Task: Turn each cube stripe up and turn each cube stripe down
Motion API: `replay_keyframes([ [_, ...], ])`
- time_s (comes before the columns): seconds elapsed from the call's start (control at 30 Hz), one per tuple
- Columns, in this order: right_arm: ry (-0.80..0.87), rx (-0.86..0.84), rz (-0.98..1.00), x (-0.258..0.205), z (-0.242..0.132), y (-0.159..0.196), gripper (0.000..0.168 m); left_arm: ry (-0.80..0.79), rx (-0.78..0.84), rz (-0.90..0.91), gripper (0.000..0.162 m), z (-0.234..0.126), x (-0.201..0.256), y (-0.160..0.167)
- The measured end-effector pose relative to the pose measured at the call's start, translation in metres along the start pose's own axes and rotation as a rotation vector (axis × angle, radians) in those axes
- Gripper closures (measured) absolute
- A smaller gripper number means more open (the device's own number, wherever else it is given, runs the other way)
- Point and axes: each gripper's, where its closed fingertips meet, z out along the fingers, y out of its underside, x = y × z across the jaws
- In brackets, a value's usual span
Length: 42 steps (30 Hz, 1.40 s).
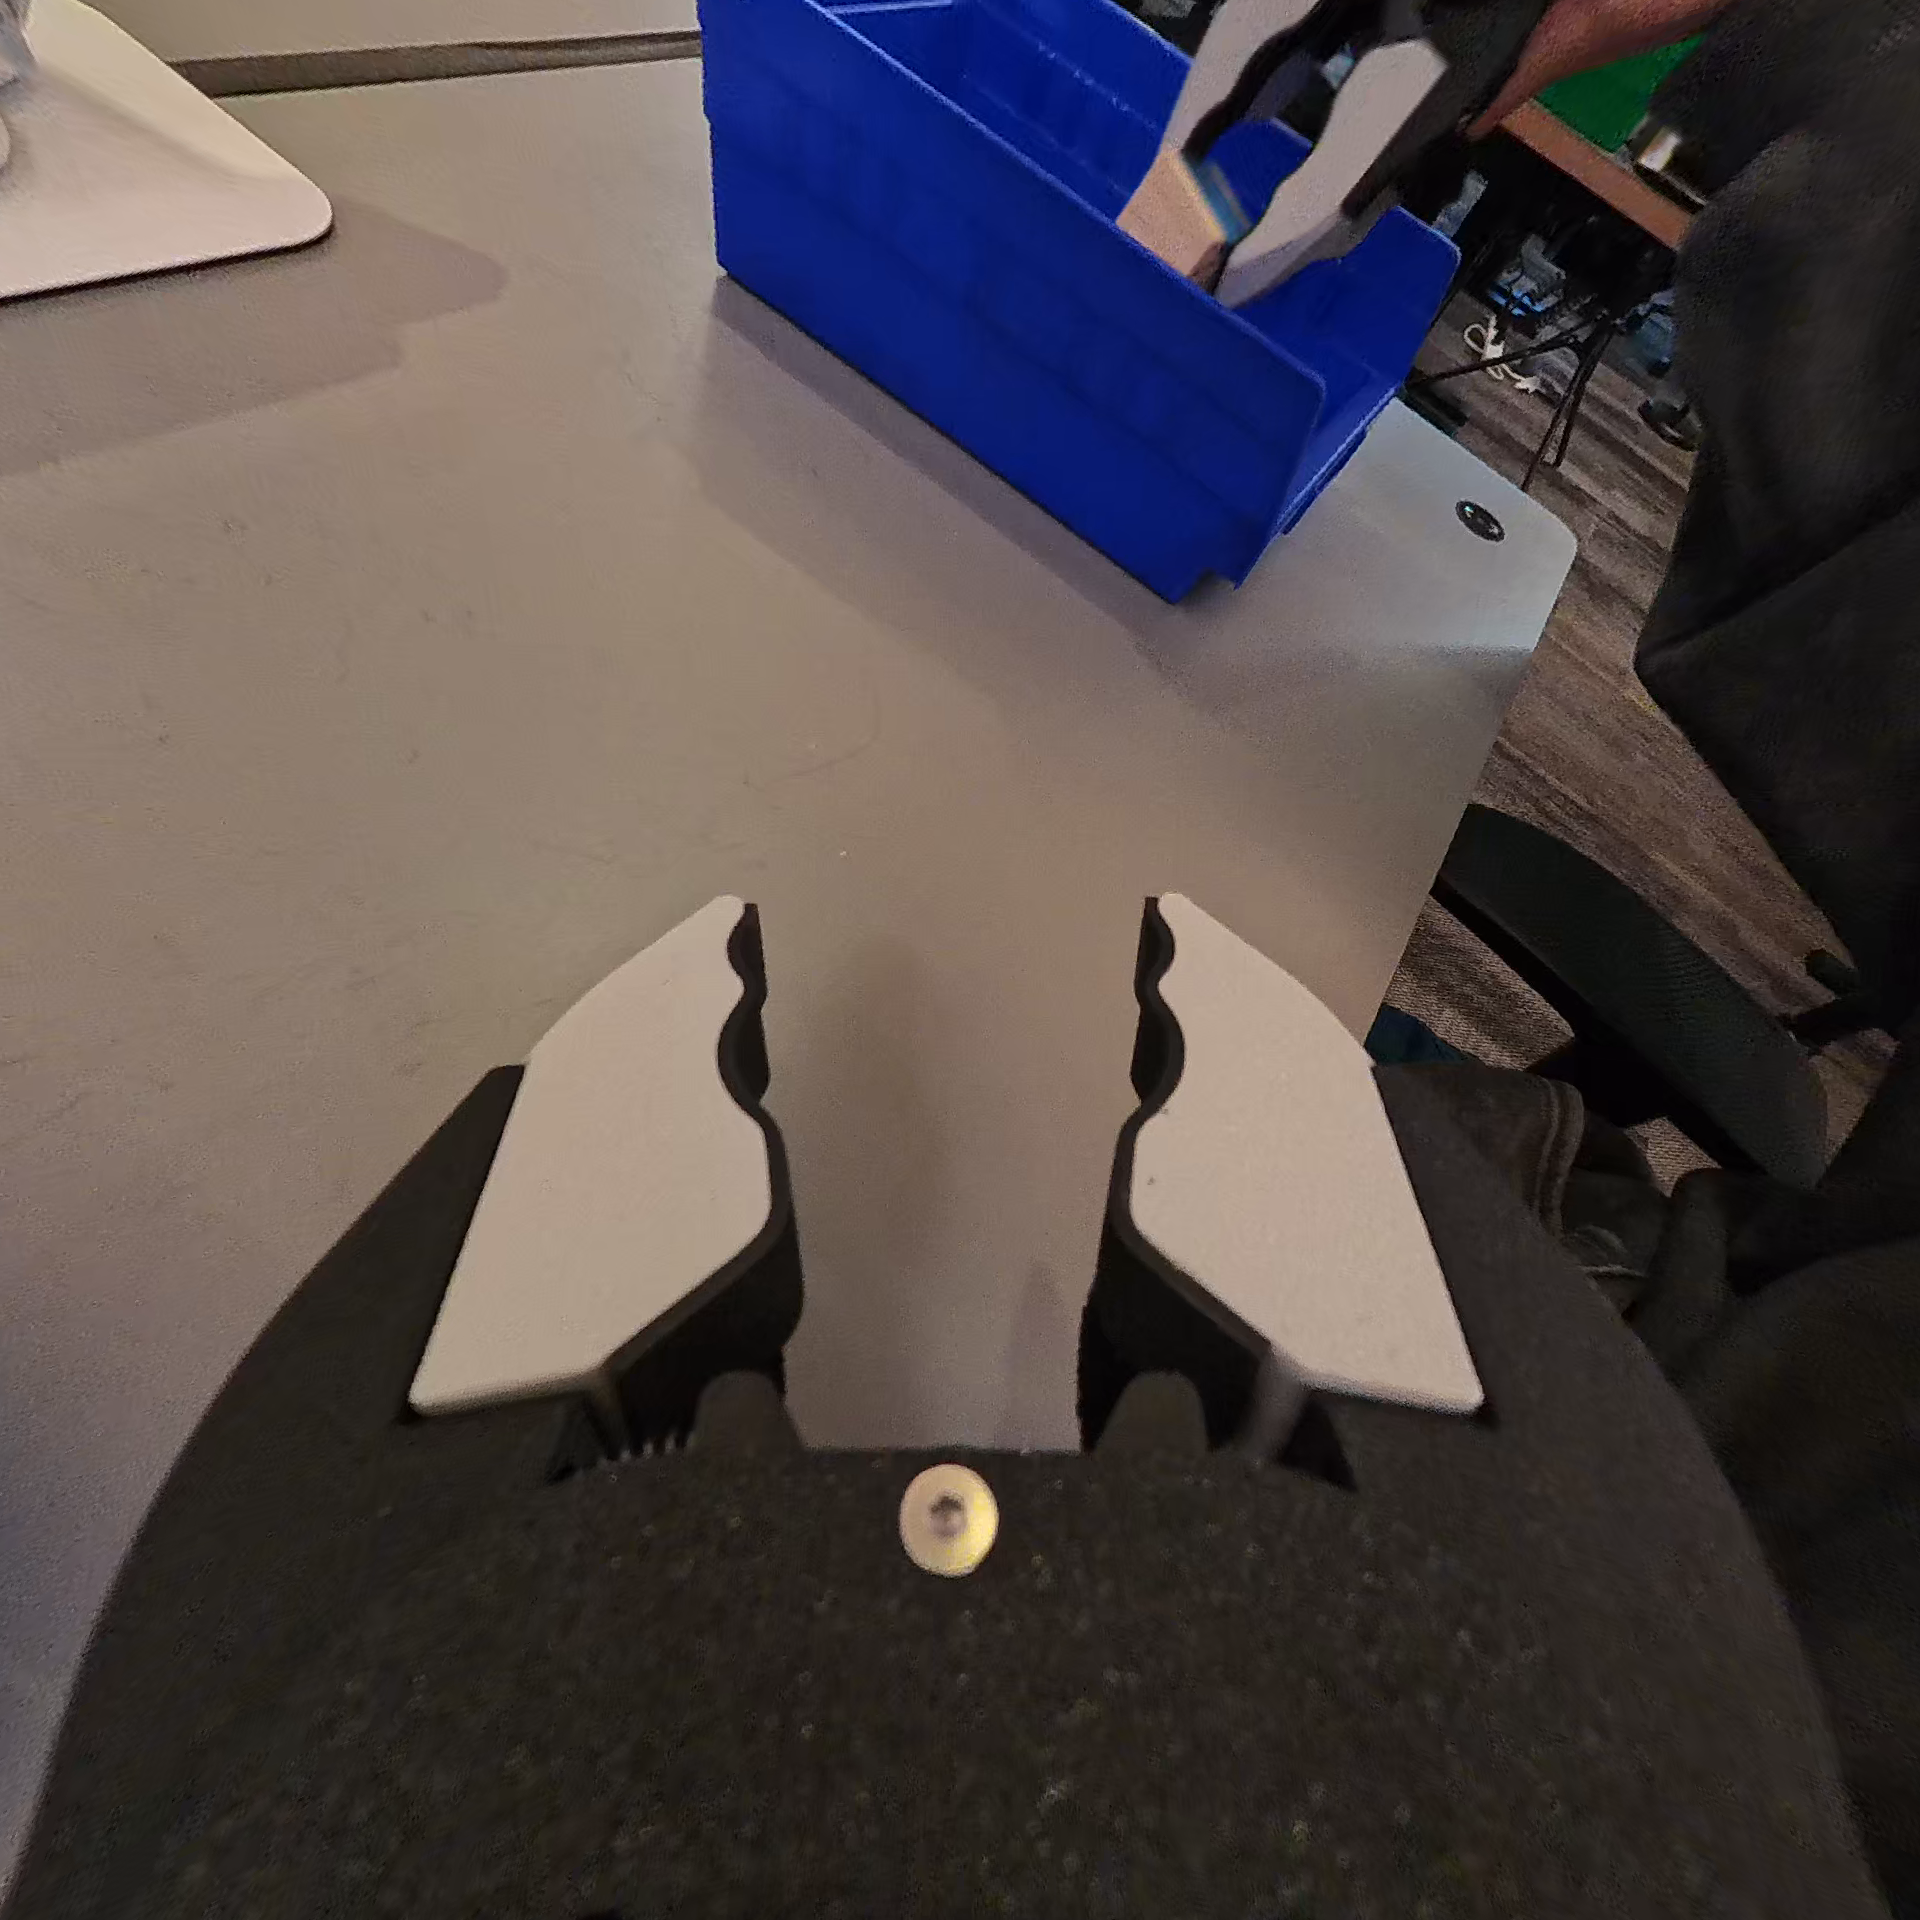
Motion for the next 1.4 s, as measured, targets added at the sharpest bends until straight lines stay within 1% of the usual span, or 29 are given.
replay_keyframes([
  [0.17,-0.113,-0.124,-0.094,-0.014,0.041,0.011,0.123,0.007,-0.012,0.001,0.094,0.001,0.002,0.004],
  [0.27,-0.14,-0.171,-0.109,-0.018,0.054,0.017,0.122,0.018,-0.019,-0.012,0.094,0.003,0.001,0.005],
  [0.37,-0.158,-0.148,-0.106,-0.02,0.054,0.013,0.123,0.024,-0.03,-0.016,0.094,0.005,0.0,0.007],
  [0.43,-0.175,-0.166,-0.089,-0.022,0.052,0.015,0.122,0.026,-0.036,-0.017,0.094,0.006,0.0,0.009],
  [0.5,-0.146,-0.154,-0.068,-0.016,0.037,0.013,0.118,0.024,-0.033,-0.017,0.094,0.005,0.0,0.008],
  [0.53,-0.115,-0.1,-0.042,-0.012,0.023,0.004,0.116,0.021,-0.03,-0.017,0.094,0.004,0.0,0.008],
  [0.57,-0.062,-0.013,-0.007,-0.004,0.004,-0.01,0.111,0.017,-0.027,-0.017,0.093,0.003,-0.001,0.007],
  [0.6,0.0,0.098,0.034,0.004,-0.019,-0.026,0.111,0.012,-0.022,-0.019,0.093,0.002,-0.002,0.007],
  [0.63,0.057,0.236,0.075,0.009,-0.046,-0.046,0.112,0.008,-0.011,-0.02,0.093,0.001,-0.004,0.005],
  [0.7,0.16,0.571,0.154,0.009,-0.103,-0.087,0.113,-0.01,0.006,-0.023,0.094,-0.001,-0.008,0.002],
  [0.73,0.197,0.742,0.193,0.001,-0.129,-0.106,0.114,-0.024,0.017,-0.02,0.094,-0.002,-0.01,0.001],
  [0.77,0.214,0.901,0.235,-0.011,-0.149,-0.121,0.122,-0.042,0.027,-0.015,0.094,-0.002,-0.014,-0.001],
  [0.8,0.227,1.04,0.282,-0.024,-0.163,-0.135,0.129,-0.063,0.039,-0.01,0.094,-0.004,-0.017,-0.002],
  [0.83,0.226,1.145,0.336,-0.038,-0.168,-0.146,0.128,-0.085,0.05,-0.004,0.094,-0.005,-0.021,-0.004],
  [0.9,0.122,1.262,0.435,-0.074,-0.154,-0.168,0.133,-0.132,0.067,0.011,0.094,-0.007,-0.03,-0.005],
  [0.93,0.035,1.276,0.476,-0.095,-0.138,-0.181,0.133,-0.156,0.075,0.016,0.095,-0.008,-0.035,-0.004],
  [0.97,-0.053,1.282,0.51,-0.115,-0.12,-0.194,0.132,-0.181,0.09,0.019,0.097,-0.009,-0.041,-0.004],
  [1.0,-0.121,1.288,0.522,-0.134,-0.103,-0.206,0.126,-0.206,0.104,0.021,0.098,-0.009,-0.047,-0.003],
  [1.03,-0.151,1.279,0.534,-0.149,-0.085,-0.215,0.122,-0.229,0.108,0.017,0.098,-0.008,-0.053,0.0],
  [1.1,-0.122,1.277,0.534,-0.168,-0.058,-0.225,0.12,-0.228,0.109,-0.014,0.099,-0.005,-0.058,0.005],
  [1.17,-0.035,1.249,0.467,-0.18,-0.045,-0.228,0.12,-0.2,0.11,-0.037,0.099,-0.002,-0.056,0.007],
  [1.27,0.091,1.233,0.38,-0.185,-0.04,-0.23,0.124,-0.217,0.1,-0.01,0.099,-0.002,-0.056,0.007],
  [1.4,0.14,1.196,0.335,-0.185,-0.036,-0.228,0.124,-0.229,0.1,0.016,0.098,-0.001,-0.055,0.006],
])
